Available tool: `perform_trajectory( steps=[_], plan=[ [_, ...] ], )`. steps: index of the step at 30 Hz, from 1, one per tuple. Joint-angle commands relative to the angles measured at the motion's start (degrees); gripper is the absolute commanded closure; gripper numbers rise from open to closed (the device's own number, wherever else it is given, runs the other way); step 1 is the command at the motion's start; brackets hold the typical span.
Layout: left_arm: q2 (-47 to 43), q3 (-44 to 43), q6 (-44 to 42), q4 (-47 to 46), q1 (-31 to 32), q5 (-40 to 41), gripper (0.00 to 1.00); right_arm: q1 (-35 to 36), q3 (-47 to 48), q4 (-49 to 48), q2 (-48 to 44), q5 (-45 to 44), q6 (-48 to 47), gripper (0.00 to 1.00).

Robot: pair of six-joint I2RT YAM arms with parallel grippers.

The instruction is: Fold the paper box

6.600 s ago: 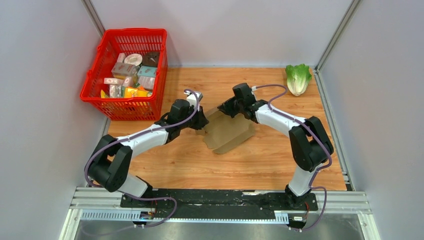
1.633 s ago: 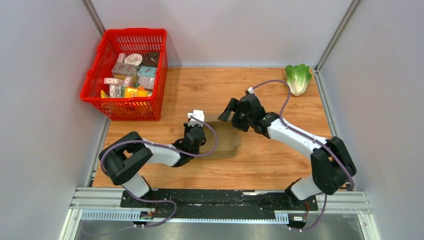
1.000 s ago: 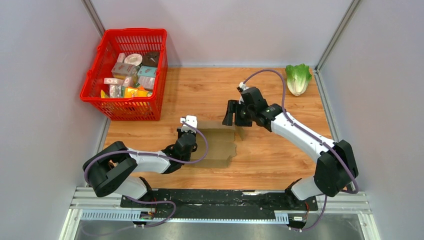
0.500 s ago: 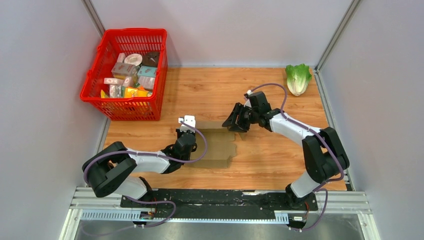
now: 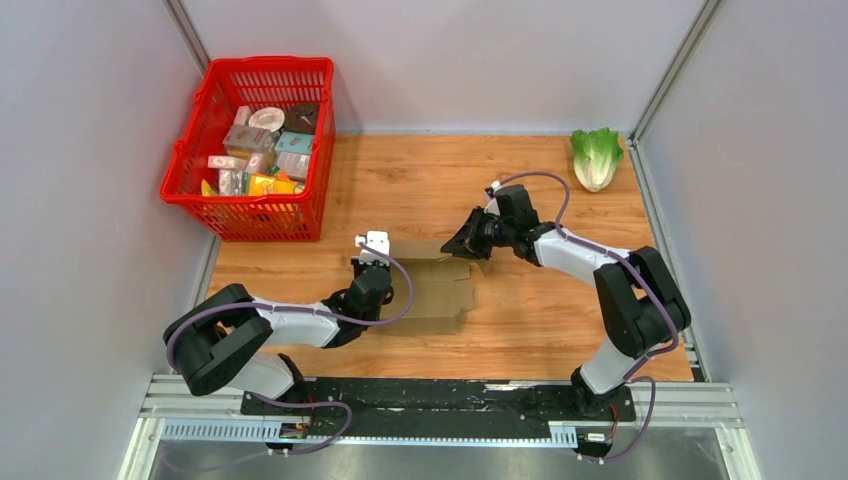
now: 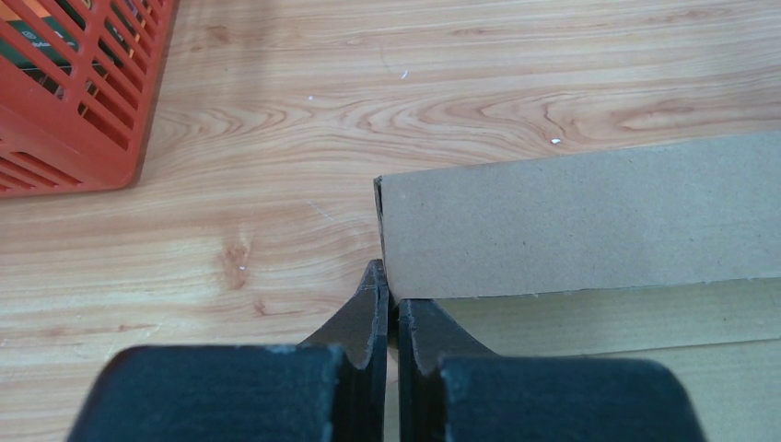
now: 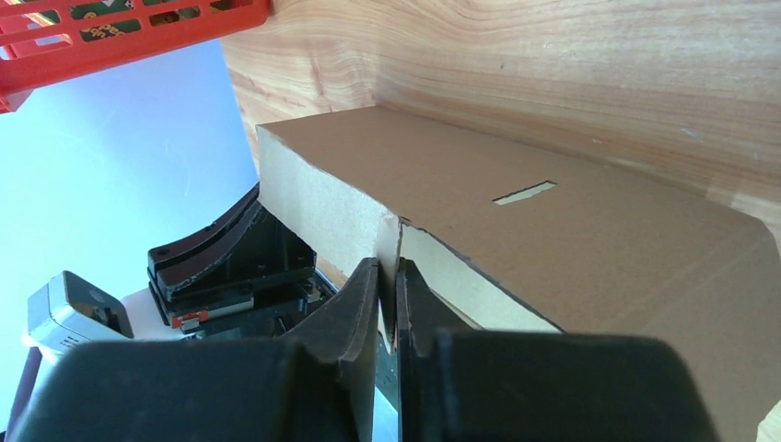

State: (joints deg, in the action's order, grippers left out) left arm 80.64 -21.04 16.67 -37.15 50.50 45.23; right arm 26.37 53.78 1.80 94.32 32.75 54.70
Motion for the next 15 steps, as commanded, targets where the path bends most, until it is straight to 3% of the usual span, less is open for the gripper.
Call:
perform_trajectory(
  steps=[1, 5, 6, 9, 13, 15],
  plan=[
    [-0.49, -0.32, 1.97, 1.11, 0.12, -0.94, 1.0, 0.26, -0.52, -2.07, -0.89, -3.21, -2.74, 0.92],
    [-0.57, 0.12, 2.41, 1.46, 0.12, -0.15, 1.0, 0.26, -0.95, 5.3, -5.01, -10.06, -11.52, 0.8],
    [-0.57, 0.21, 2.15, 1.46, 0.12, 0.38, 1.0, 0.26, -1.39, 7.58, -7.64, -12.95, -13.2, 0.61],
    [-0.92, 0.21, 1.18, 1.81, 0.12, 0.74, 1.0, 1.05, -4.29, 10.32, -14.75, -19.8, -18.56, 0.39],
    [-0.66, -0.4, -0.14, 1.81, 0.21, 0.65, 1.0, 3.68, -9.56, 10.68, -21.09, -26.24, -22.35, 0.39],
    [-0.22, -0.67, -0.76, 2.16, 0.21, 0.38, 1.0, 4.65, -11.67, 9.19, -21.99, -27.12, -23.32, 0.44]
  ],
)
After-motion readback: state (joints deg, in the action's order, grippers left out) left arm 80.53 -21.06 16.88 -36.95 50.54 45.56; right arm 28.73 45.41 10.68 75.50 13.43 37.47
